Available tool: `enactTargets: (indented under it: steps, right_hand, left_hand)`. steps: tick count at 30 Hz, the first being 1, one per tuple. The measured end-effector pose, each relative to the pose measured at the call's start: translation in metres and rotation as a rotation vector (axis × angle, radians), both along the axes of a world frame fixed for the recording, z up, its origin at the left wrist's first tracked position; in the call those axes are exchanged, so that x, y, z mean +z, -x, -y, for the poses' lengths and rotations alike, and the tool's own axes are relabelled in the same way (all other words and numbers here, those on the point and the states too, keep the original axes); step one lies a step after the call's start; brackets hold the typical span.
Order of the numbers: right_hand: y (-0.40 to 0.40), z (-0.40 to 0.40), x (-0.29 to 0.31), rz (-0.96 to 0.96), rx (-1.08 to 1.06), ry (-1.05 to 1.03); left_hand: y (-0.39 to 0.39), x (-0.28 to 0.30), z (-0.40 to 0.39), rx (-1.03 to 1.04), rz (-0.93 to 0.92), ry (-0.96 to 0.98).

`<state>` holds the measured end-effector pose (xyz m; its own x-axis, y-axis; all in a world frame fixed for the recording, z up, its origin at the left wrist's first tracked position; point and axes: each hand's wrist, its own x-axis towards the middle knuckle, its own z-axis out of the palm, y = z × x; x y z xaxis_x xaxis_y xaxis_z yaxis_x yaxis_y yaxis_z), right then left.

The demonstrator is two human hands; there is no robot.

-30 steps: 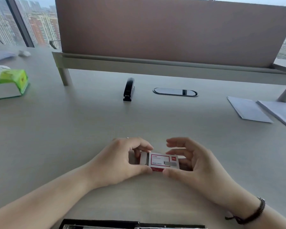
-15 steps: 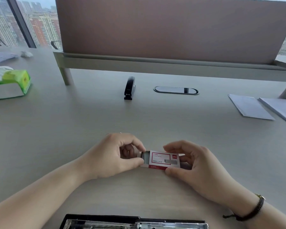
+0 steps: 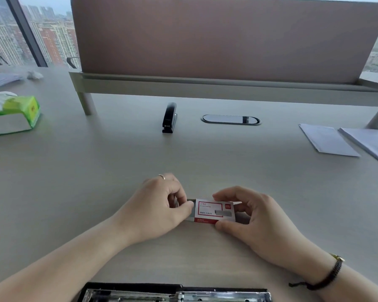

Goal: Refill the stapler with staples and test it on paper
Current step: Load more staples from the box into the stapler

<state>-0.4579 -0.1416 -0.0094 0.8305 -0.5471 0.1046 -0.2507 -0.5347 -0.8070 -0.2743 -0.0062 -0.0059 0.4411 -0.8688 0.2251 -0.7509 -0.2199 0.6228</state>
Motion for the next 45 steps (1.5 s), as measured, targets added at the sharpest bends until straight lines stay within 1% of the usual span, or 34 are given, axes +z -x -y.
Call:
enactTargets:
  steps: [11, 18, 20, 23, 25, 26, 30, 36, 40, 45]
  right_hand:
    - [0.0, 0.0, 0.0, 0.017, 0.005, 0.034]
    - [0.0, -0.001, 0.001, 0.009, 0.01, 0.081]
    - [0.0, -0.001, 0.002, 0.007, 0.01, 0.085]
    - [0.0, -0.001, 0.003, -0.008, -0.001, 0.12]
    - [0.001, -0.001, 0.004, -0.028, -0.015, 0.157]
    - [0.002, -0.001, 0.004, -0.039, -0.021, 0.177]
    - [0.005, 0.001, 0.006, -0.074, -0.05, 0.236]
    - [0.005, 0.002, 0.005, -0.099, -0.061, 0.236]
    - [0.003, 0.001, 0.004, -0.081, -0.056, 0.22]
    - [-0.003, -0.003, 0.005, -0.074, -0.029, 0.262]
  left_hand:
    - [0.005, 0.005, 0.003, 0.121, 0.019, -0.054]
    - [0.004, 0.008, 0.006, 0.233, -0.044, -0.047]
    - [0.002, 0.01, 0.006, 0.245, -0.113, -0.031]
    - [-0.004, 0.013, 0.004, 0.242, -0.344, 0.038]
    - [-0.009, 0.012, 0.0, 0.218, -0.477, 0.08]
    - [-0.011, 0.012, -0.003, 0.192, -0.498, 0.085]
    - [-0.015, 0.006, -0.008, 0.086, -0.438, 0.094]
    - [-0.012, -0.002, -0.01, -0.075, -0.34, 0.103]
    - [-0.009, -0.005, -0.009, -0.123, -0.369, 0.132]
    - [-0.007, -0.008, -0.005, -0.16, -0.41, 0.181]
